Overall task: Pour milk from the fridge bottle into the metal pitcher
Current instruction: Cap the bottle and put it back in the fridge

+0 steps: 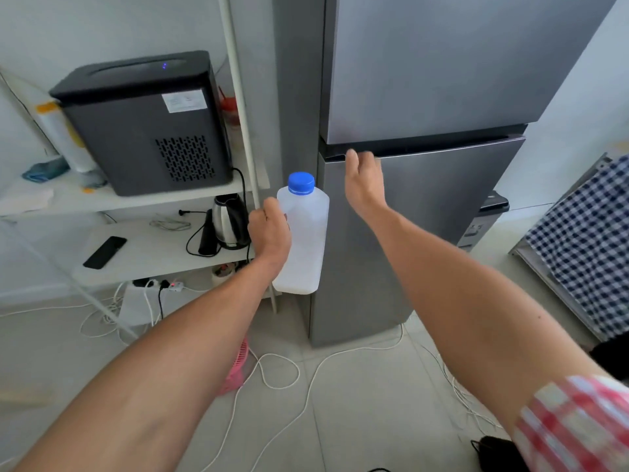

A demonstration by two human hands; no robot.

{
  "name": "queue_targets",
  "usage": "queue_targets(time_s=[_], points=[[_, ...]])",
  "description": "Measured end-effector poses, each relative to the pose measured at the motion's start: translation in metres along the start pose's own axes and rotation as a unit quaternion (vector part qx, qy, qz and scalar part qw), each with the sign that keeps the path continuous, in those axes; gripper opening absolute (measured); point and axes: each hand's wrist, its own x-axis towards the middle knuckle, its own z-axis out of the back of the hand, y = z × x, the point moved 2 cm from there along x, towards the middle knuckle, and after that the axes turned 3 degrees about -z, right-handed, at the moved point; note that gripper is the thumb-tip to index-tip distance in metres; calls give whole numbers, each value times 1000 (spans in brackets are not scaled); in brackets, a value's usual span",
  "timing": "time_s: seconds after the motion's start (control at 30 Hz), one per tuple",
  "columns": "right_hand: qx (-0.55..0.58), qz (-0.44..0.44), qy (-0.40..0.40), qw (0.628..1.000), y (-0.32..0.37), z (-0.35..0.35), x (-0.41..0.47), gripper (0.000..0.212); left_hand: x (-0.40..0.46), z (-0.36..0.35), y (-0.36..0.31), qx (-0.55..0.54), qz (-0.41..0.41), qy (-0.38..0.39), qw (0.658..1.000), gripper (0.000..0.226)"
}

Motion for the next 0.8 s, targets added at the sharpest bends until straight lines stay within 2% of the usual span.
queue_targets(time_s=[0.17,0.43,0.5,0.57,0.63,0.7,0.8], points=[[-101,-26,45,994,21,0,37,61,13,-3,5,-5,10,10,1000,45],[-131,-20,57,990,20,6,39,51,18,-3,12,3,23,10,1000,45],[-142,-29,43,988,20,5,35,55,18,-2,15,2,24,11,1000,43],[-127,-76,5,989,19,8,28,78,17,-2,17,5,25,7,1000,42],[-132,-110,-13,985,17,18,19,89,13,-1,19,13,31,5,999,41],[-145,-132,-35,980,15,32,9,87,10,-2,20,16,33,-1,999,38],[-174,-163,-85,967,10,57,-7,68,5,-4,24,16,42,2,999,39]])
